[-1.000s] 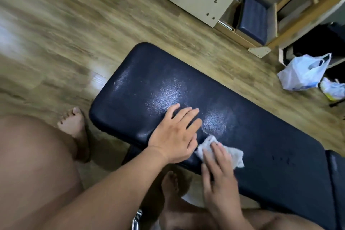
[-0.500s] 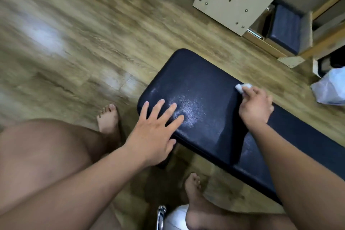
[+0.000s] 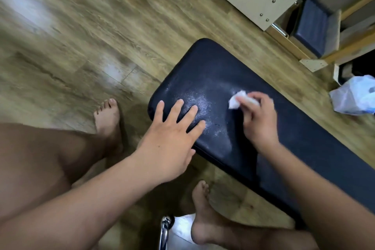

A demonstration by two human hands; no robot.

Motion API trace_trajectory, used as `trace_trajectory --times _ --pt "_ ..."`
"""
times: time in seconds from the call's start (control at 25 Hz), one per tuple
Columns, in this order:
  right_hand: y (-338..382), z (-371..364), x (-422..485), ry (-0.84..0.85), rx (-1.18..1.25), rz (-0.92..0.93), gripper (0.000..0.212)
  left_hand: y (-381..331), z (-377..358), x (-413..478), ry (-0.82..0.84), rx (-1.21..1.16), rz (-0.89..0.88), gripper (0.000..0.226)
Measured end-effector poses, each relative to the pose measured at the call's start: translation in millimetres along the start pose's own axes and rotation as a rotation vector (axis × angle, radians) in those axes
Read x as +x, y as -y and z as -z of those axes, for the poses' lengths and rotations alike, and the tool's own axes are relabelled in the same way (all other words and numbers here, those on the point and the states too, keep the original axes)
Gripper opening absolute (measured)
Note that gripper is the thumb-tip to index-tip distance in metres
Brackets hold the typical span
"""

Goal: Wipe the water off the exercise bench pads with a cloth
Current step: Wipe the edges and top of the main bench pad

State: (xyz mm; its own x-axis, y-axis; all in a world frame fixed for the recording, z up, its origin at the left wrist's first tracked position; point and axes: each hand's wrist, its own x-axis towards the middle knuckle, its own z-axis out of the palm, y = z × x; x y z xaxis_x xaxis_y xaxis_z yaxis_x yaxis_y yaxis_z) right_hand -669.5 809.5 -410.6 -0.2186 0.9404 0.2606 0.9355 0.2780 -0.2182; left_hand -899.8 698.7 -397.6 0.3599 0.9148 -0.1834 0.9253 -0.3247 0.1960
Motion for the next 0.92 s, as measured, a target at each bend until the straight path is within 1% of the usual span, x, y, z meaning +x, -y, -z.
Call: trace_trajectory --times 0.08,0.12,0.2,0.24,0.32,0.36,0.44,0.48,0.52,0.56,0.6,0.64,0.68,0.76,0.8,0.84,0.88,0.92 --pt "-12 -18 73 0.015 0.027 -0.130 0.026 1 -1 -1 0.000 -0.022 -0.014 0.069" --pt "-14 -24 97 0.033 0.045 -0.173 0.029 2 -1 -1 0.007 -0.030 -0.015 0.069" --pt "-9 -29 109 0.033 0.007 -0.227 0.035 1 4 1 0.039 -0.033 -0.016 0.069" --pt "1 -25 91 0.007 -0.022 -0.225 0.032 -1 6 3 0.054 -0.036 -0.015 0.069" --pt "32 -9 21 -0.019 0.012 -0.139 0.027 -3 12 6 0.071 -0.039 -0.010 0.068" --pt "48 1 -22 0.013 0.043 -0.080 0.027 -4 15 7 0.081 -0.041 -0.012 0.068" --pt "63 20 -88 0.095 0.088 0.143 0.027 -6 16 7 0.086 -0.056 -0.008 0.068" --pt "58 26 -92 0.153 0.090 0.259 0.027 -6 13 6 0.078 -0.065 -0.004 0.069" --pt "46 25 -77 0.195 0.081 0.362 0.028 -6 9 4 0.066 -0.078 0.009 0.071" --pt "33 19 -49 0.184 0.040 0.405 0.028 -5 5 2 0.043 -0.101 0.033 0.074" --pt "23 8 -15 0.133 -0.020 0.398 0.026 -4 1 0 0.006 -0.117 0.065 0.078" --pt "17 -3 22 0.075 -0.057 0.338 0.025 -2 0 -1 -0.027 -0.125 0.101 0.081" --pt "12 -12 62 0.039 -0.078 0.232 0.025 -1 0 -2 -0.033 -0.127 0.128 0.083" --pt "12 -26 115 0.013 -0.021 -0.005 0.026 -2 -1 -2 -0.001 -0.130 0.138 0.084" --pt "24 -29 117 0.010 0.007 -0.089 0.025 -4 1 -1 0.015 -0.126 0.140 0.084" --pt "38 -31 103 0.002 0.016 -0.120 0.025 -6 6 1 0.026 -0.122 0.151 0.084" --pt "51 -27 75 -0.014 0.035 -0.089 0.024 -8 12 4 0.031 -0.115 0.162 0.082" --pt "65 -19 39 -0.006 0.079 -0.020 0.023 -11 18 7 0.031 -0.095 0.161 0.078"
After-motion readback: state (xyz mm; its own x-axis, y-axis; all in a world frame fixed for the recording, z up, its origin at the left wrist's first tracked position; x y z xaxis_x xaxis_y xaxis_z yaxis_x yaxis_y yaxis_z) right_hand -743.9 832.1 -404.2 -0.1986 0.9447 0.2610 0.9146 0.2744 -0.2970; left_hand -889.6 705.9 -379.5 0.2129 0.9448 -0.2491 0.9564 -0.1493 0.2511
